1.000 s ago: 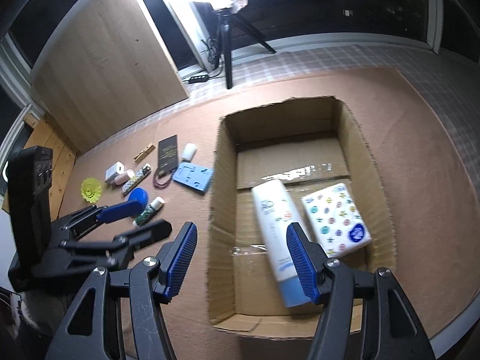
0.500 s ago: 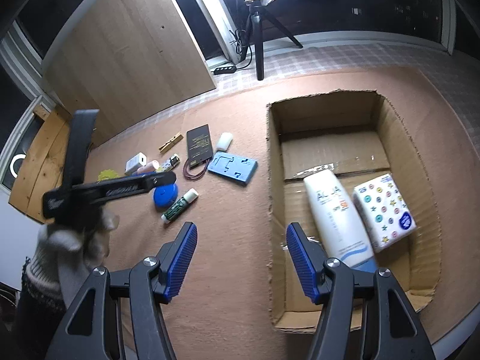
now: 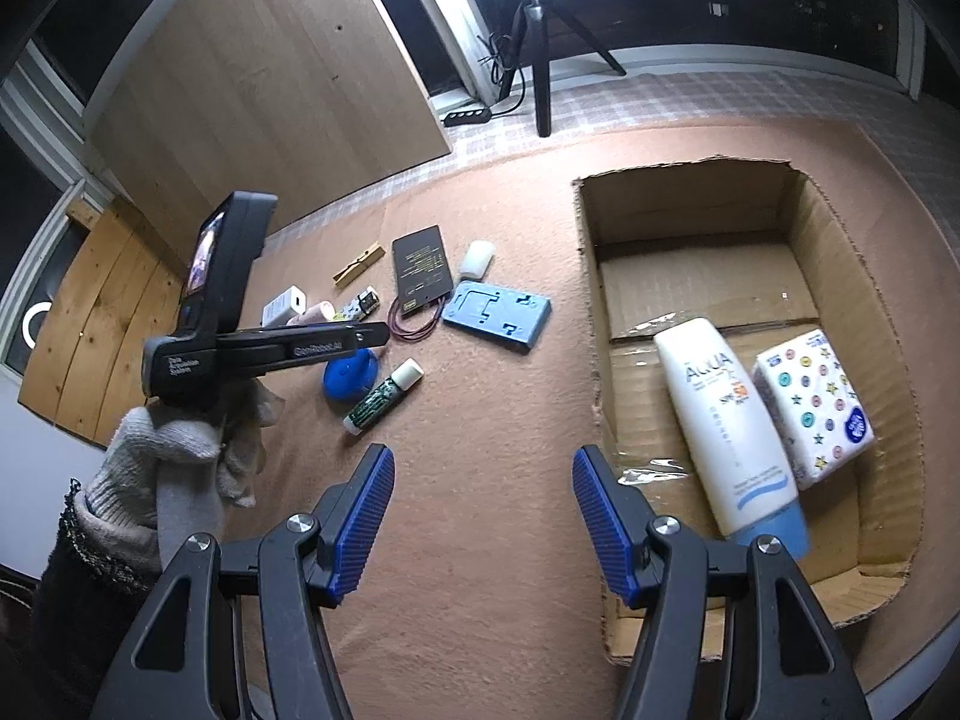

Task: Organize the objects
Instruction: 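Grasp the green glue stick with the right tool while the left tool grasps the blue tape measure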

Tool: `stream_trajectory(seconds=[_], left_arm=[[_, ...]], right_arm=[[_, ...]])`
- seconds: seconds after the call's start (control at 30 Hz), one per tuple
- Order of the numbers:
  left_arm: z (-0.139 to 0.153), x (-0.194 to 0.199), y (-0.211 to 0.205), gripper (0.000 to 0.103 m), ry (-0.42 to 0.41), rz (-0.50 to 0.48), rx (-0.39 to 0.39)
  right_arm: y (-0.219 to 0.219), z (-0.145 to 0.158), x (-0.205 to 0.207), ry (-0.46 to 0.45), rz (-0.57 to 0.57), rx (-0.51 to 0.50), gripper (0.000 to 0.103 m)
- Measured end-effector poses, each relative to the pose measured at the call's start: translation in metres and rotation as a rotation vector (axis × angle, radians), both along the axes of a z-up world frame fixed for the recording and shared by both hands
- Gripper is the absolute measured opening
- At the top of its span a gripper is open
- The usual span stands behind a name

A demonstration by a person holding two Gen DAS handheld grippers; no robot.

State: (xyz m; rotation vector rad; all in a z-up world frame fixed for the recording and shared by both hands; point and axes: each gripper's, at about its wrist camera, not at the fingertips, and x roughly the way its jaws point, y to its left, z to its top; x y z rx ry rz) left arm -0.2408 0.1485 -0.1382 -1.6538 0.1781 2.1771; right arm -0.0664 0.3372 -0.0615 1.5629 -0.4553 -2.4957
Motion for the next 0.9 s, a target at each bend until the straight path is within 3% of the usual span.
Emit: stream_trajectory(seconds=[0.57,0.9], left_arm=[[-0.002,0.055,-0.042,0.023,0.071,-0.049,-0.031],[0.001,0.084,-0.071,0.023,0.079,-0.031,-0.034]], right_arm=[[-0.047,-0.019,-0.04,-0.057,0.07,-0.012,0.058],[-0.069,-0.063,-0.075,-0.176,0.072,-0.042,0.055]])
